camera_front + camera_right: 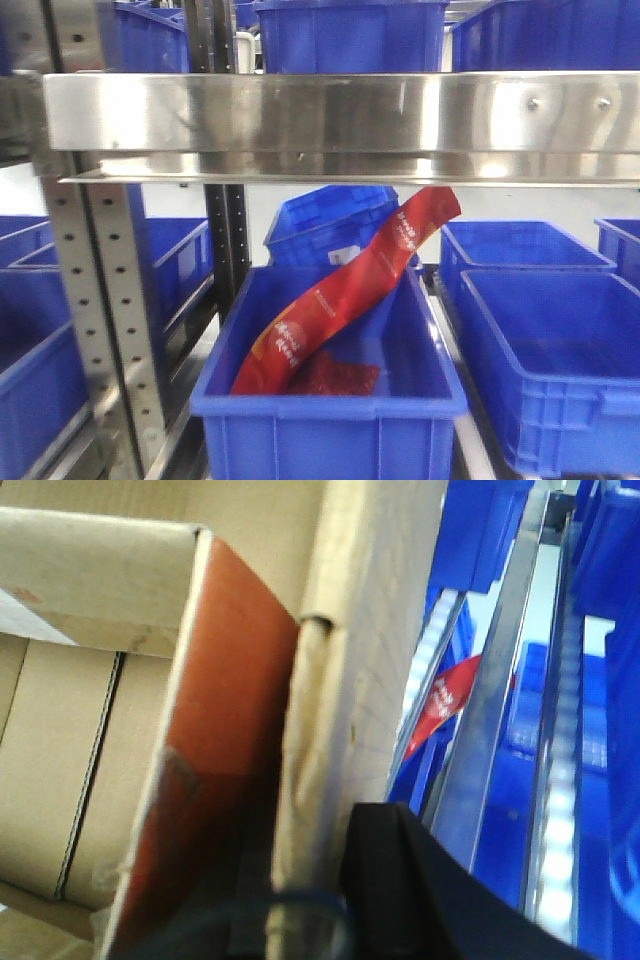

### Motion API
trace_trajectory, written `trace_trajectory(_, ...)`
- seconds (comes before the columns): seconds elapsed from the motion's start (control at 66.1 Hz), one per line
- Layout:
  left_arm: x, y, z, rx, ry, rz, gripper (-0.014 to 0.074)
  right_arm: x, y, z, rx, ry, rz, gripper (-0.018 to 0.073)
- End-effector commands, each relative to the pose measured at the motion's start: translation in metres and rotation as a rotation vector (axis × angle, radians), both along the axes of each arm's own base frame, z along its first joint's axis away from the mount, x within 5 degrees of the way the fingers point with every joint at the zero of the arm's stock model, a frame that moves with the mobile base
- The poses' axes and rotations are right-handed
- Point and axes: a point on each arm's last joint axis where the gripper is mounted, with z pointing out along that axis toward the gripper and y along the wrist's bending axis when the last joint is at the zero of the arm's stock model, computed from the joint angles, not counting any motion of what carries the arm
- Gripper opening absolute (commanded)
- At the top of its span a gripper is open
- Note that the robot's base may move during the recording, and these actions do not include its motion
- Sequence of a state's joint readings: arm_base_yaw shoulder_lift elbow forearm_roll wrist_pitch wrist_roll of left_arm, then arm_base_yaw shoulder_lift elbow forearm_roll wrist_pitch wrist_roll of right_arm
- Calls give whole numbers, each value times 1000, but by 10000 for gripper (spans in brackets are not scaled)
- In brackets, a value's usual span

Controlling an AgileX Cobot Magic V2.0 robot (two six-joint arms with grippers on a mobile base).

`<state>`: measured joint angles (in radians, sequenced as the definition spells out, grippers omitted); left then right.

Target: Stack two boxes on right shelf middle

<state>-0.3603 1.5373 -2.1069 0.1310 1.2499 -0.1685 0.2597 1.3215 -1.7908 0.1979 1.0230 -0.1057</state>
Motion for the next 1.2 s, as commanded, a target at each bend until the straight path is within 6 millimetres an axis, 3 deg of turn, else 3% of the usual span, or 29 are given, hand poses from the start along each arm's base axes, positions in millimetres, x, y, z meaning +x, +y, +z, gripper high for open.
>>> trace_trajectory(0.0,-1,4,7,23,-54,19,-111,-4,-5,12,0,-98,-20,-151)
trace_trajectory(1.181,-1,4,7,23,-54,19,-111,-4,-5,12,0,-98,-20,-151)
